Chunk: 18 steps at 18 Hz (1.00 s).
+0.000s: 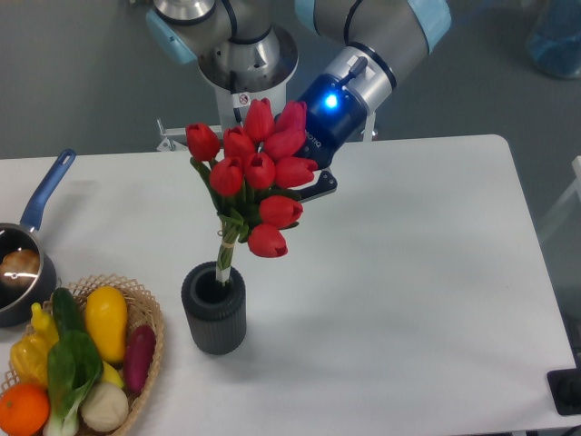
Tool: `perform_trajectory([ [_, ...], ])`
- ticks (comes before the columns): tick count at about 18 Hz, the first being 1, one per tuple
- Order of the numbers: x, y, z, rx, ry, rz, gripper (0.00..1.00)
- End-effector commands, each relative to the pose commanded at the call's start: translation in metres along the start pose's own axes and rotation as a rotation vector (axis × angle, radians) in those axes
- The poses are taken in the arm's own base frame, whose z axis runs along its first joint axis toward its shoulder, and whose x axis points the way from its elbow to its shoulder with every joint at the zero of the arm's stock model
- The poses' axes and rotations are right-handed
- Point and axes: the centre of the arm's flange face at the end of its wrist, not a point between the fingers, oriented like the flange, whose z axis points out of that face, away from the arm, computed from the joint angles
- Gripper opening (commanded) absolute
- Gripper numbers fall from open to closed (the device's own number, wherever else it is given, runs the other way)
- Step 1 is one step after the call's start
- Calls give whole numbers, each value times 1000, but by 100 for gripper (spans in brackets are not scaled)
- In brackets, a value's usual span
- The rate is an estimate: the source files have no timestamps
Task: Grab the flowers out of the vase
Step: 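Lift the gripped tulips straight up out of the grey vase, then carry the tulip bouquet up and away from the vase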
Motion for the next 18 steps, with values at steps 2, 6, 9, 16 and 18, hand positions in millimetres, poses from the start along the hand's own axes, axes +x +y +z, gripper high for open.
perform_trajectory([
  [2, -2, 0, -5, 4, -8, -1, 33],
  [6, -3, 0, -6, 4, -11, -2, 33],
  [9, -3, -1, -7, 5, -13, 1, 33],
  [16, -12, -3, -21, 7, -42, 8, 33],
  [18, -14, -6, -25, 7, -52, 14, 33],
])
